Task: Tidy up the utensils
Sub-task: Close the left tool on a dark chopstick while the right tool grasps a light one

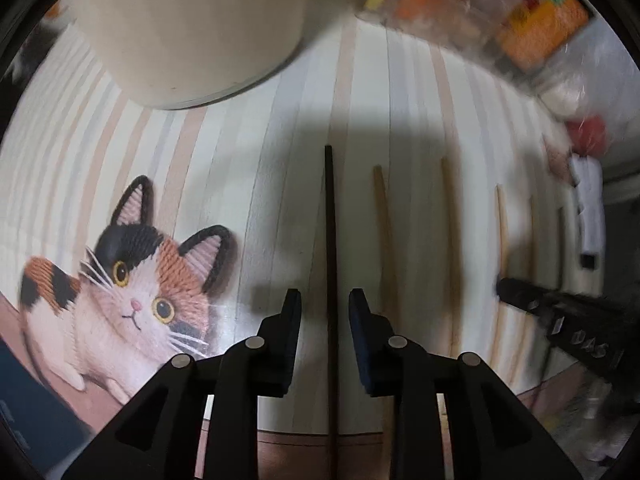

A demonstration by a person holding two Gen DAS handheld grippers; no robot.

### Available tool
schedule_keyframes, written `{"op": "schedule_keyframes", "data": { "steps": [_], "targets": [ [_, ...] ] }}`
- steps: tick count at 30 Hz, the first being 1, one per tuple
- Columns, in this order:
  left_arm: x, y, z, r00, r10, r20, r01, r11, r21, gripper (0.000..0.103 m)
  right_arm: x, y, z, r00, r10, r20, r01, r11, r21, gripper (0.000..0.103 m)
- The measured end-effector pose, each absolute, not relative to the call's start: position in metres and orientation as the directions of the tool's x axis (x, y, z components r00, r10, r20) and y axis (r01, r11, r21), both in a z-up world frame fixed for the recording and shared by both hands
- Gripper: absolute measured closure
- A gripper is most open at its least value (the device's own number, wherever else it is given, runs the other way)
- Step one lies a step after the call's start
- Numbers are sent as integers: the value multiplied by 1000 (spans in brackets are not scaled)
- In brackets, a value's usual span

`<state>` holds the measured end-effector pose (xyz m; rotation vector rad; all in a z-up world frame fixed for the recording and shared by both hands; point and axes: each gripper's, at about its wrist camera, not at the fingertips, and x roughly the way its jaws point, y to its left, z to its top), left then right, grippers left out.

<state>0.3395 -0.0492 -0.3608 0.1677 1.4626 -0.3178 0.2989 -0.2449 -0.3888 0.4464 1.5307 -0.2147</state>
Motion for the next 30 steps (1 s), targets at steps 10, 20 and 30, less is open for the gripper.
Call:
{"op": "schedule_keyframes", "data": {
  "steps": [10, 20, 30],
  "targets": [
    [340, -9, -366, 101, -32, -994, 264, 964, -5, 99, 294, -234, -381, 10, 114, -993, 354, 929, 110, 97],
    [346, 13, -369, 105, -30, -994, 234, 972, -4, 96, 295, -221, -380, -31, 84, -996, 288, 955, 72, 97],
    [343, -12, -364, 109, -23, -994, 225, 974, 2, 96, 296, -220, -383, -45, 73, -996, 287, 956, 58, 96]
  ]
}}
